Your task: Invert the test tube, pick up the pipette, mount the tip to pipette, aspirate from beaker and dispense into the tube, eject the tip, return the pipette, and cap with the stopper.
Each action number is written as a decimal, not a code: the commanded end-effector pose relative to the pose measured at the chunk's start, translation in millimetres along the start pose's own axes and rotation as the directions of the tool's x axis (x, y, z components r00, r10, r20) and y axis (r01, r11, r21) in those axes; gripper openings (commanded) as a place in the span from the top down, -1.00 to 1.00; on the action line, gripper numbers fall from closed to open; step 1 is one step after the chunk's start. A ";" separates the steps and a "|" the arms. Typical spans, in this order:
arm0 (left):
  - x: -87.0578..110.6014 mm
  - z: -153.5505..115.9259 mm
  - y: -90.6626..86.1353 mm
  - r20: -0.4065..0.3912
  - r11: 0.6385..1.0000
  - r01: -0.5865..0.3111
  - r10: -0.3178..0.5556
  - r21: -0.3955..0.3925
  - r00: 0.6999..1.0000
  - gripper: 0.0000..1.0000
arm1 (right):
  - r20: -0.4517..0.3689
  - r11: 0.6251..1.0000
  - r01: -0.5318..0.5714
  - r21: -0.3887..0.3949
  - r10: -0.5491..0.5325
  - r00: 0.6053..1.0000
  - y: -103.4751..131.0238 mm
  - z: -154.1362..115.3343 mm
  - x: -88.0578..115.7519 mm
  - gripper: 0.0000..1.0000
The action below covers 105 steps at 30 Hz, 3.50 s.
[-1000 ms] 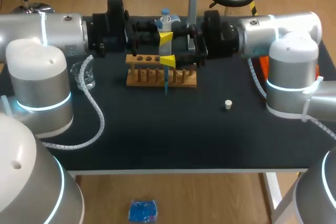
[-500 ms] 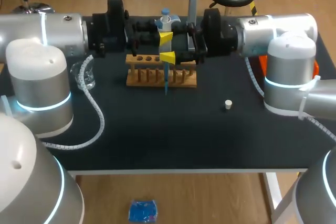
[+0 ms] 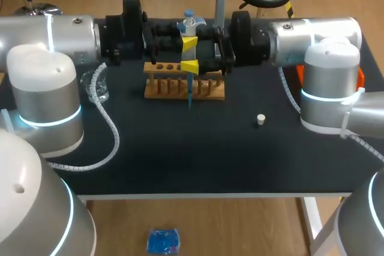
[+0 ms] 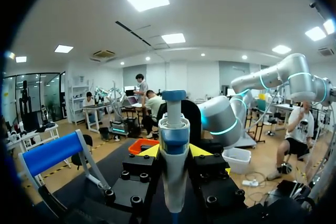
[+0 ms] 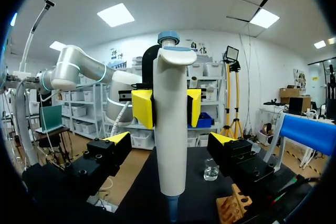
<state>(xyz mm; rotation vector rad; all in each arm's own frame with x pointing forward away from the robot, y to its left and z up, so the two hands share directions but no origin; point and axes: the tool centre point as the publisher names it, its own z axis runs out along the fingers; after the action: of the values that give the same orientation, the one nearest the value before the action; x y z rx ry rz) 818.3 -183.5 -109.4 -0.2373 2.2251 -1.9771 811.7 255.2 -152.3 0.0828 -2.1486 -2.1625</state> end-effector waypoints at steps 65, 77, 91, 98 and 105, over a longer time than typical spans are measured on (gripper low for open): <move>-0.1 0.8 0.1 0.001 1.000 -0.001 0.001 0.001 1.000 -1.00 | -0.006 1.000 -0.019 -0.004 0.019 1.000 0.2 -184.0 -37.9 1.00; -0.1 0.8 0.1 0.001 1.000 -0.001 0.001 0.001 1.000 -1.00 | 0.138 1.000 0.020 -0.002 -0.019 0.990 11.4 -267.4 -34.3 1.00; -0.1 0.8 0.1 0.001 1.000 -0.001 0.001 0.001 1.000 -1.00 | 0.235 1.000 0.014 0.004 -0.014 0.972 2.9 -338.0 -36.5 1.00; -0.1 0.8 0.1 0.001 1.000 -0.001 0.001 0.001 1.000 -1.00 | 0.260 0.999 0.027 0.032 -0.035 0.965 -0.2 -368.1 -44.7 1.00; -0.1 0.8 0.1 0.001 1.000 -0.001 0.001 0.001 1.000 -1.00 | 0.243 0.999 0.040 0.029 -0.046 0.969 -9.4 -390.8 -55.1 1.00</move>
<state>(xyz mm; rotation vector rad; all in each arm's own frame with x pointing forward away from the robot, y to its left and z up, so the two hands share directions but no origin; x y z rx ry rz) 818.0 -183.7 -109.1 -0.2381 2.2239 -1.9771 898.9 -119.2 -160.7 -0.1851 -2.3457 -2.2779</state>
